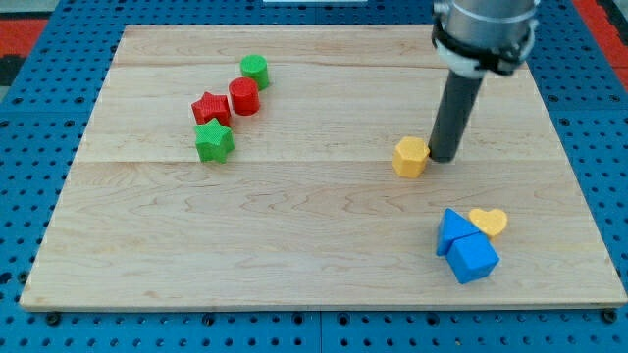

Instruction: Move the yellow hexagon close to the blue triangle and yellow heart

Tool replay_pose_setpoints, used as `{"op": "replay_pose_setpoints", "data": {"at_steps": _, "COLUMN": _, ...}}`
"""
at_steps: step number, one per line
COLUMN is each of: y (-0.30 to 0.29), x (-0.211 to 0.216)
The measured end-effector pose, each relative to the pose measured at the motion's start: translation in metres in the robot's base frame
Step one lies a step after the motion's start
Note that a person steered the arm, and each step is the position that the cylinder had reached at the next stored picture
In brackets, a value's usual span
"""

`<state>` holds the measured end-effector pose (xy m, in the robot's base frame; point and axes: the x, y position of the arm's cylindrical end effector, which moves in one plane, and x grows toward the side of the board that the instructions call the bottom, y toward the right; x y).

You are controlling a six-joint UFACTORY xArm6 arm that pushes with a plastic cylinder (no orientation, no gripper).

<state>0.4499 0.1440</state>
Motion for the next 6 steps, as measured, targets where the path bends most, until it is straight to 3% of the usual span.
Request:
{"op": "replay_pose_setpoints", "data": {"at_steps": 2, "y": -0.031, "x": -0.061}}
{"op": "replay_pose_setpoints", "data": {"at_steps": 3, "y": -0.051, "x": -0.016}}
{"op": "replay_pose_setpoints", "data": {"at_steps": 4, "y": -0.025, "x": 0.040}}
{"op": "replay_pose_setpoints", "data": {"at_steps": 5, "y": -0.021, "x": 0.063}}
{"op": "replay_pose_setpoints", "data": {"at_steps": 6, "y": -0.022, "x": 0.054}}
